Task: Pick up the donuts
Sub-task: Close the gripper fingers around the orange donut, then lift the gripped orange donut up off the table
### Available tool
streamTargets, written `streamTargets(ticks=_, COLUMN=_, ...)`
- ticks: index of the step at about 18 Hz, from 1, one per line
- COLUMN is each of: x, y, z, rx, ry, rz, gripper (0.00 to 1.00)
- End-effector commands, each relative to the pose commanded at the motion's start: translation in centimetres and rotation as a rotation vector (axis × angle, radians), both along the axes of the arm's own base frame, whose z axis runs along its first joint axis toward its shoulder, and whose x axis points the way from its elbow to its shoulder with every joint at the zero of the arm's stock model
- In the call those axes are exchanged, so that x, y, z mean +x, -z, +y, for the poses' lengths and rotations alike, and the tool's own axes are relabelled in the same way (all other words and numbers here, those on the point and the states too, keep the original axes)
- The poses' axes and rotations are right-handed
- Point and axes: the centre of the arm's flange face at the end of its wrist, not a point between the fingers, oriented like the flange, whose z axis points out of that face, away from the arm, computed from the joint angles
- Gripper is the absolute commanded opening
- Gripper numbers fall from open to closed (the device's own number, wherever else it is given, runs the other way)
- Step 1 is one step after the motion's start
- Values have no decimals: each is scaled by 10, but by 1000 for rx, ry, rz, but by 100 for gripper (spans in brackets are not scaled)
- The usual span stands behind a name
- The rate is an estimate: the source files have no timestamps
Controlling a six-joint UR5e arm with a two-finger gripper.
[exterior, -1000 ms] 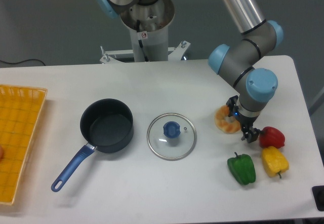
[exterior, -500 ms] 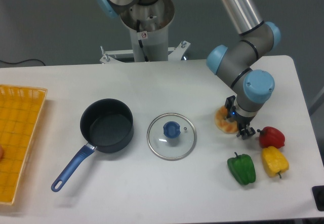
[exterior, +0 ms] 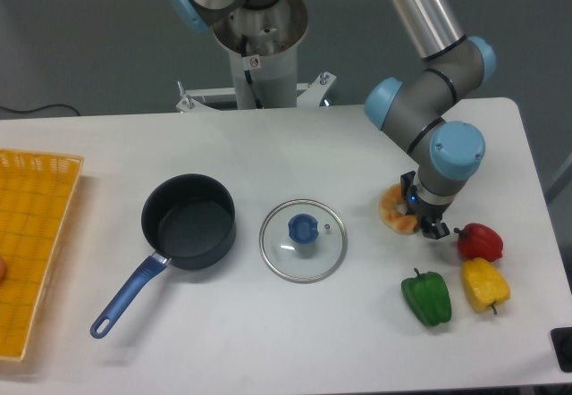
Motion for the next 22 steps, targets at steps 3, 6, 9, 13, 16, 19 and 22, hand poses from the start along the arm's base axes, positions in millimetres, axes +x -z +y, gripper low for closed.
streamTargets(ticks=3, x=0, y=-5, z=0, rx=-1, ry=-1, rz=7, gripper=21)
streamTargets(ticks=6, x=2, y=-18, z=-2, rx=4, ry=-3, rz=15, gripper=21)
streamTargets(ticks=9, x=10, y=-31, z=-6, rx=11, ry=-6, rz=24, gripper=21)
streamTargets(ticks=13, x=22, y=-58, z=-9, rx=20, ry=-37, rz=28, gripper=21)
streamTargets(ticks=16, x=35, y=-80, z=1, rx=45, ry=-78, rz=45, gripper=21)
streamTargets(ticks=19, x=48, y=-94, z=10, rx=47, ry=-94, rz=46, gripper=21)
streamTargets(ticks=22, x=57, y=-110, z=9, rx=42, ry=-103, rz=48, gripper=21)
